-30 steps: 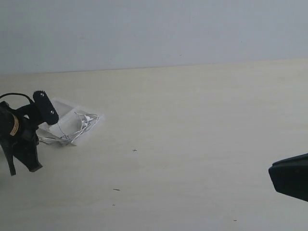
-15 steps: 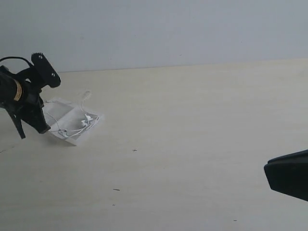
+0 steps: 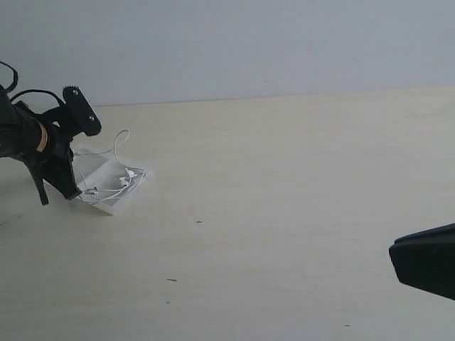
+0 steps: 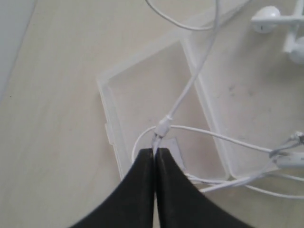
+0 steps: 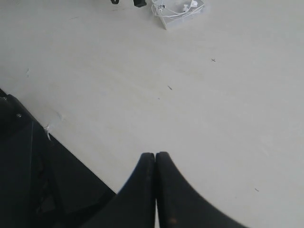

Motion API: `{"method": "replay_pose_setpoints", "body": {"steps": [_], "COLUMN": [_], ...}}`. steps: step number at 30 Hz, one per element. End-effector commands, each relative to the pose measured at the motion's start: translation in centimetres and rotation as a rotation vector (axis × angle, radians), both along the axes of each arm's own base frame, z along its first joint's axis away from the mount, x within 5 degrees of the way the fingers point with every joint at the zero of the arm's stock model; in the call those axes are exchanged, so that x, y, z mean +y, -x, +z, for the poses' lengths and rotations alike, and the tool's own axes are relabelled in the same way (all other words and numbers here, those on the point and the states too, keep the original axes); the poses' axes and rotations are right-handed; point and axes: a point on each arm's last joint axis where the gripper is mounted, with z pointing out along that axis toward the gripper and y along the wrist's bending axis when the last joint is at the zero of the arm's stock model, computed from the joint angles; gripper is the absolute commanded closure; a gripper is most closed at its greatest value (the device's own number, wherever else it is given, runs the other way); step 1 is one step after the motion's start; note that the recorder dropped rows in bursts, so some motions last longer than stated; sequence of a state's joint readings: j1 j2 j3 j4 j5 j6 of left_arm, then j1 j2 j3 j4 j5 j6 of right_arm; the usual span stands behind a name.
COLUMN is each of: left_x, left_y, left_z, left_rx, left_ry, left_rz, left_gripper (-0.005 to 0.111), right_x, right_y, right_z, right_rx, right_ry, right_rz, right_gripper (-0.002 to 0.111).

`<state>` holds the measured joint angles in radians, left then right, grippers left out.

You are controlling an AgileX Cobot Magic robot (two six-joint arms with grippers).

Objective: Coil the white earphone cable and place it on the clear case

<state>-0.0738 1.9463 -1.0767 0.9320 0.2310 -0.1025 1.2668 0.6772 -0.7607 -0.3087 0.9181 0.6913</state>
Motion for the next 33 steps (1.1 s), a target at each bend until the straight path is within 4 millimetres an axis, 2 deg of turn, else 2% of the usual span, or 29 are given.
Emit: {"method": "replay_pose_setpoints", "body": {"steps": [1,6,13,15,20,22,33], "left_x": [0.24,0.29,0.02,0.03,0.15,0.28,0.65], "left_y": [-0.28,-0.36,-0.60,-0.59,-0.52,-0.46,-0.28], "left_z": [-1.03,-1.82,-1.74,-1.75,-1.78,-1.80,-0.96], "left_rx": [0.023,0.042,0.021,0.022,0.030,0.038,0.037], "left_ry": [-0.041,-0.081,-0.072,-0.071,-0.078,-0.088,-0.115], "left_rz": [-0.034,-0.075,-0.112,-0.108,-0.096,-0.086,-0.056], "left_gripper": [0.107,0.107,0.106,0.100,0.066,0.059,0.058], "right_x": [0.08,0.08,0.08,0.08,0.09,0.09,0.18], "right_y": [0.00,-0.01,-0.01,-0.01,-0.02,-0.02,-0.03], "right_z": [-0.07,-0.06,-0.06,-0.06,-0.04,-0.04,0.06], "right_rx": [-0.012,-0.014,-0.014,-0.013,-0.015,-0.015,-0.023], "right_ry": [-0.003,-0.003,-0.003,-0.003,-0.004,-0.004,-0.017], "right_rz": [0.012,0.012,0.012,0.011,0.011,0.011,0.017], "right_gripper": [0.108,0.108,0.108,0.108,0.108,0.108,0.108]}}
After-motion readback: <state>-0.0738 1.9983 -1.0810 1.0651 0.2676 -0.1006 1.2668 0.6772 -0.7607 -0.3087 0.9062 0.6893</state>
